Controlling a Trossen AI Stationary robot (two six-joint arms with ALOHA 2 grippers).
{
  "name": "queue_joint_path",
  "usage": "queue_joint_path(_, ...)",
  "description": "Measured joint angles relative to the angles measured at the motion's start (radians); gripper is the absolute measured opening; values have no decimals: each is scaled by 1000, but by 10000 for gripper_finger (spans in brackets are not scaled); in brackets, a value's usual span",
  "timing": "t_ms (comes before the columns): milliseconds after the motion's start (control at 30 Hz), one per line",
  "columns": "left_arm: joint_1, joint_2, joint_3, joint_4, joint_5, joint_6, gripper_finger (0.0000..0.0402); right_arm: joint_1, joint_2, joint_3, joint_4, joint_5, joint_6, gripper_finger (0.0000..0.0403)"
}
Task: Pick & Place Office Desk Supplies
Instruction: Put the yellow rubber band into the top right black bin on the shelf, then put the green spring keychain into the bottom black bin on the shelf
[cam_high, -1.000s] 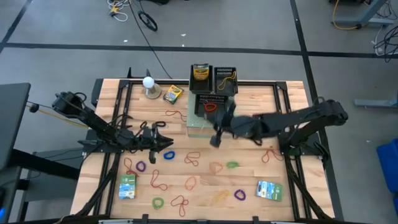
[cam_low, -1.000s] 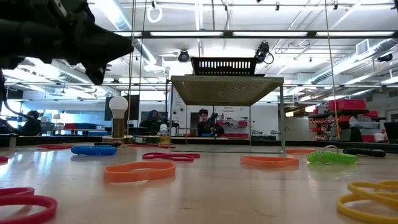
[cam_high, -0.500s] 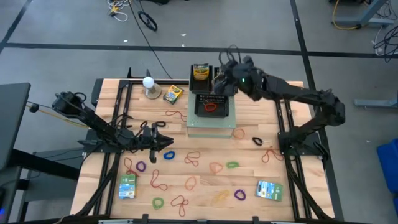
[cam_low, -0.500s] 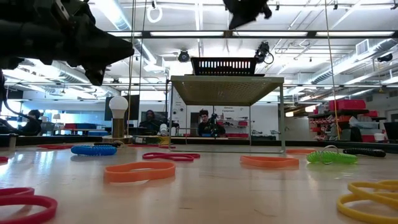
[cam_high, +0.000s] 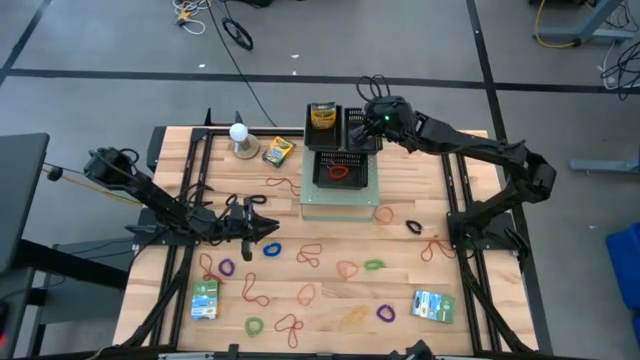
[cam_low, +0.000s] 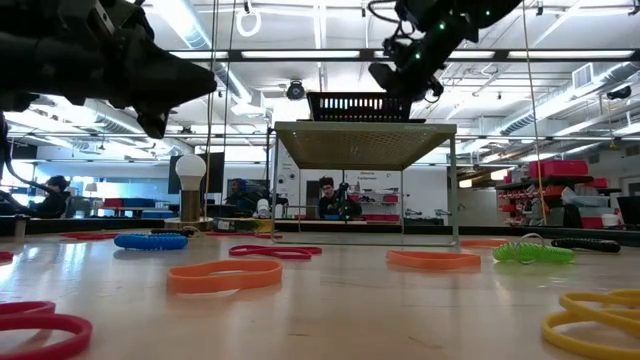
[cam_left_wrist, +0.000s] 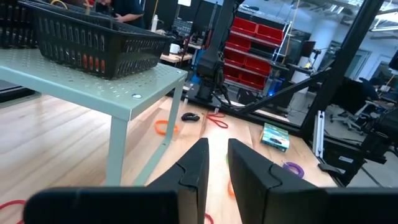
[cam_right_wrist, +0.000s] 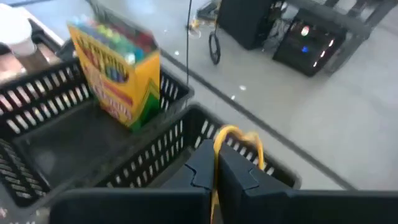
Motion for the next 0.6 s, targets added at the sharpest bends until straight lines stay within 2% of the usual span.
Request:
queue_joint_path(400,0,0,0,-2,-72,-8,65,-6,-3,9,-7,-10,82,159)
queue_joint_path(600,0,0,0,-3,-72,-13,65,15,-16,82,-118,-114,82,182)
